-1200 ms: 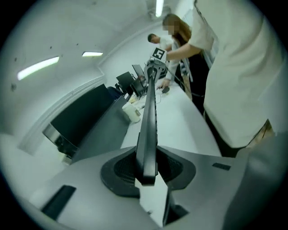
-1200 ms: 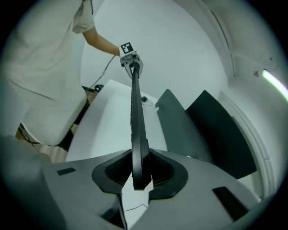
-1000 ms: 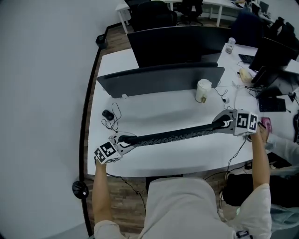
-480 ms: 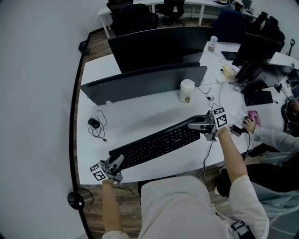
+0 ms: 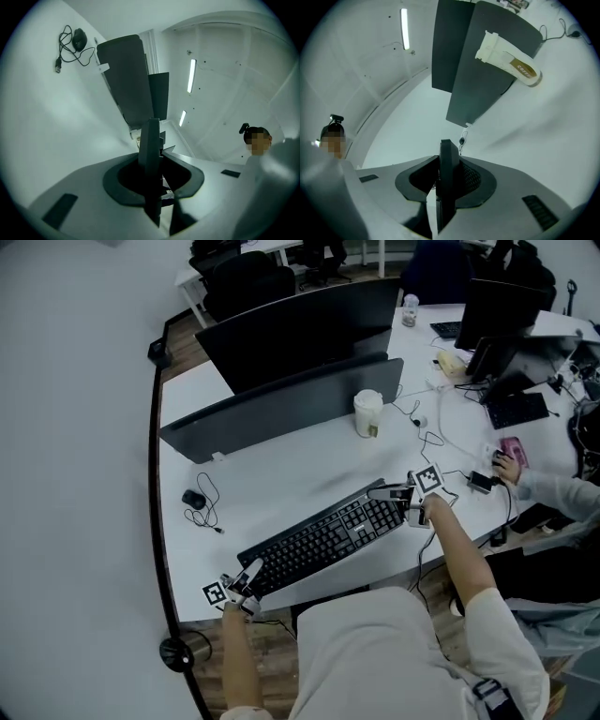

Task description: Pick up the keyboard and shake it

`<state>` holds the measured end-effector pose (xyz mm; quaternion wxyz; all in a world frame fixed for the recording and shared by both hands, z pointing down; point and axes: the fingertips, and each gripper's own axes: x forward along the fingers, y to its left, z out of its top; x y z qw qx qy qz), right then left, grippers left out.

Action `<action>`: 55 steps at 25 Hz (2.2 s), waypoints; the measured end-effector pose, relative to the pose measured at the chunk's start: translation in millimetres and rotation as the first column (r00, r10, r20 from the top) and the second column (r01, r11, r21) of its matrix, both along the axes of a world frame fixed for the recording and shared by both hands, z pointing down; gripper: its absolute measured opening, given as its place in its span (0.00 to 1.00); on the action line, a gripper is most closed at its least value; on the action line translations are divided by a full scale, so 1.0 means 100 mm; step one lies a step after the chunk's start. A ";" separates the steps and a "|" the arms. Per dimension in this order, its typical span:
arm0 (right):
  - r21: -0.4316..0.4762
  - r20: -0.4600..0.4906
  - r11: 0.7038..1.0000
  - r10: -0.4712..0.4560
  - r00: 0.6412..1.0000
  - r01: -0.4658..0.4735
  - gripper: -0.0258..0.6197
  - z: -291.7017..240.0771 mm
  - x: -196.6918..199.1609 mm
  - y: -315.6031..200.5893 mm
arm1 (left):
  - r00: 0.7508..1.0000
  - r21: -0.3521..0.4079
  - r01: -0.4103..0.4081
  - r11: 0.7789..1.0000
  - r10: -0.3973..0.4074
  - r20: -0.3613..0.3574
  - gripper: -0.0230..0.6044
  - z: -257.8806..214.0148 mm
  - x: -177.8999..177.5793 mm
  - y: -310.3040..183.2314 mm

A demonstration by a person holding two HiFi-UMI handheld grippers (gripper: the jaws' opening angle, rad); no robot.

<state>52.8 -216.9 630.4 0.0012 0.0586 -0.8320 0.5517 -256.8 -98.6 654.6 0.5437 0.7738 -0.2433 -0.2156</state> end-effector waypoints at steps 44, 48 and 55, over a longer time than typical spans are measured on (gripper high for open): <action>-0.126 -0.235 0.982 0.105 0.966 -0.138 0.30 0.73 0.21 0.03 | 0.998 -0.290 -0.057 0.955 0.048 -0.039 0.22 0.41 0.07 -0.03; -0.109 -0.207 0.987 0.093 0.974 -0.117 0.30 0.70 0.18 0.03 | 0.999 -0.284 -0.052 0.957 0.048 -0.022 0.22 0.47 0.05 -0.02; -0.100 -0.238 0.987 0.096 0.967 -0.123 0.30 0.69 0.19 0.01 | 0.998 -0.279 -0.047 0.959 0.036 -0.045 0.22 0.44 0.06 -0.01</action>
